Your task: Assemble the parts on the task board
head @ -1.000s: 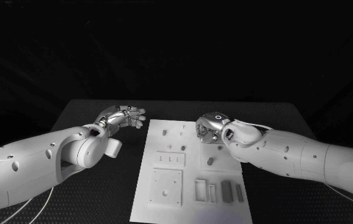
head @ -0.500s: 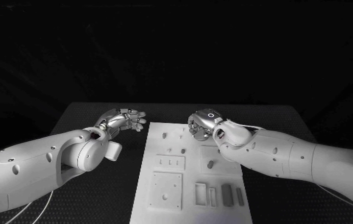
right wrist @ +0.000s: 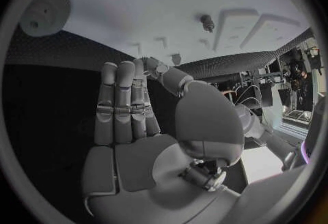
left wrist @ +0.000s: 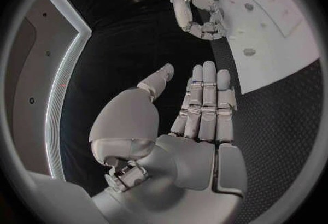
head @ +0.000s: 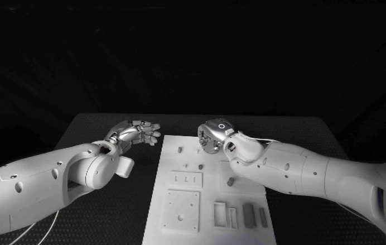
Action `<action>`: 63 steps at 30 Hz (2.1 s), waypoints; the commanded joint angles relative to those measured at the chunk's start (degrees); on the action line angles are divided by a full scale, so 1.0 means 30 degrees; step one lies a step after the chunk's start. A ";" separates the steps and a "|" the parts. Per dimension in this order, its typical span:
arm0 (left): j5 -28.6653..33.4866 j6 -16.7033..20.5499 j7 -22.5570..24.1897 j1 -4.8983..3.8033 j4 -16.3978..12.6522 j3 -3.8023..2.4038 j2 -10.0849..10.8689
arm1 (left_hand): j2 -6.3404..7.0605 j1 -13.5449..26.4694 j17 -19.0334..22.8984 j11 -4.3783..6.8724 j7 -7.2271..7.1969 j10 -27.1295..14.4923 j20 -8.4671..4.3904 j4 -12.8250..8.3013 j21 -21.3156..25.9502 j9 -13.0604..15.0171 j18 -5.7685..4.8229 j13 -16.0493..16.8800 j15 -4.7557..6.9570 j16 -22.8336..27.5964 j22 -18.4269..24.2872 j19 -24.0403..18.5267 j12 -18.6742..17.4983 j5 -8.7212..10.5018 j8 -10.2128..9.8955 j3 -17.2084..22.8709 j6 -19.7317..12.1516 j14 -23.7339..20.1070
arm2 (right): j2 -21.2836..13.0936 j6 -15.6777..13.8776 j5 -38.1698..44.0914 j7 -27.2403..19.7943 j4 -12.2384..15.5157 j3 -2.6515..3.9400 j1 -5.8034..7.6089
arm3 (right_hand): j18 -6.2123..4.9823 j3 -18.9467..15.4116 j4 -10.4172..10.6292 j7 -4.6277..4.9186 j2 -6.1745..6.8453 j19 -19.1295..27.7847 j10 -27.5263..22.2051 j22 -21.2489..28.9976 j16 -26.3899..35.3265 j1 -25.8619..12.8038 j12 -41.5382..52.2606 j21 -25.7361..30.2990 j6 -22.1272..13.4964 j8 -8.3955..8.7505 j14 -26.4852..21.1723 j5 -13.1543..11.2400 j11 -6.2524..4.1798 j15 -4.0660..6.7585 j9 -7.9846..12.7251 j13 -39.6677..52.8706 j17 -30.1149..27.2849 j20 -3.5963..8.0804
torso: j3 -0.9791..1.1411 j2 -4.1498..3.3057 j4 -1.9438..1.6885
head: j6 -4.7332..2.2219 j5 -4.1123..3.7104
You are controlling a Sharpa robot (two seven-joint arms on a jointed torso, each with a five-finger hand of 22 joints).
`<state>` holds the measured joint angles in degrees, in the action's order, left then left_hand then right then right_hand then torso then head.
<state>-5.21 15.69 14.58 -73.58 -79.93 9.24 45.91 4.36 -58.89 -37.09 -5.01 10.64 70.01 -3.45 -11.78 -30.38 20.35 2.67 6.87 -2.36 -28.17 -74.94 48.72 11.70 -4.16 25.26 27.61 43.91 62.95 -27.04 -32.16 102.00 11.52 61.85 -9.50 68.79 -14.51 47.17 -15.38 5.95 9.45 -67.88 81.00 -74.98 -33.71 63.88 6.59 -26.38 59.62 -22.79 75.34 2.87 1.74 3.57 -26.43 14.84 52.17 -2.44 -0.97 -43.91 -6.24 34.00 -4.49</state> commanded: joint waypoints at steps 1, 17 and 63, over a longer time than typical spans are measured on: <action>0.0085 -0.0273 0.0123 -0.0014 -0.0124 -0.0020 0.0012 | -0.0029 0.0190 -0.0023 -0.0092 -0.0011 0.0022 0.0031 -0.0130 -0.0086 -0.0031 0.0293 -0.0002 0.0011 0.0113 -0.0348 -0.0169 -0.0136 0.0005 -0.0066 -0.0014 0.0096 -0.0154 | 0.0152 -0.0088 0.0558 0.0251 -0.0150 0.0005 -0.0009 | -0.0163 0.0121 0.0048 -0.0205 0.0223 -0.0073 0.0094 -0.0432 -0.0130 0.0027 -0.0068 -0.0104 0.0366 -0.0028 0.0016 -0.0025 -0.0015 0.0118 -0.0471 0.0036 0.0028 0.0014 | -0.0044 -0.0081 -0.0089 | -0.0051 -0.0029; 0.0082 -0.0267 0.0125 -0.0020 -0.0210 -0.0027 -0.0010 | -0.0016 0.0199 -0.0036 -0.0093 -0.0010 0.0030 0.0031 -0.0152 -0.0102 -0.0035 0.0291 0.0001 0.0010 0.0119 -0.0345 -0.0180 -0.0153 0.0007 -0.0074 -0.0003 0.0101 -0.0157 | 0.0317 0.0315 0.0596 0.0338 -0.0404 0.0001 0.0015 | -0.0163 0.0189 0.0097 -0.0203 0.0254 -0.0064 0.0103 -0.0429 -0.0149 0.0020 -0.0086 -0.0163 0.0364 -0.0014 0.0017 -0.0023 -0.0016 0.0120 -0.0499 0.0079 0.0034 0.0020 | -0.0140 -0.0382 -0.0260 | -0.0076 -0.0090; 0.0085 -0.0350 0.0081 -0.0018 0.0074 -0.0025 -0.0068 | -0.0024 0.0246 -0.0064 -0.0101 -0.0005 0.0033 0.0035 -0.0175 -0.0137 -0.0045 0.0287 0.0004 0.0004 0.0138 -0.0336 -0.0209 -0.0202 0.0017 -0.0097 0.0022 0.0104 -0.0170 | 0.0211 0.1271 0.0930 0.0567 -0.0318 0.0000 0.0037 | -0.0163 0.0263 0.0139 -0.0210 0.0286 -0.0058 0.0144 -0.0430 -0.0203 0.0000 -0.0107 -0.0292 0.0382 0.0000 0.0040 -0.0020 -0.0030 0.0134 -0.0561 0.0172 0.0055 0.0040 | -0.0131 -0.0489 -0.0211 | 0.0114 -0.0047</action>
<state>-5.15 15.56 14.48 -73.60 -79.60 9.22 45.82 4.22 -58.64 -37.22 -5.01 10.64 70.01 -3.24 -11.94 -30.60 20.27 3.00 6.87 -2.35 -27.95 -74.95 48.52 11.49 -4.16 25.26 27.77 43.91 62.95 -26.41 -30.18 104.11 13.00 60.97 -9.35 69.14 -14.56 47.60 -14.95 5.64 10.28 -67.85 80.99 -74.91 -33.95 63.51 6.64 -27.05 60.12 -22.39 75.34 2.82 1.74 3.56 -26.63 15.35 52.29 -2.47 -1.35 -45.33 -6.92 34.37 -4.63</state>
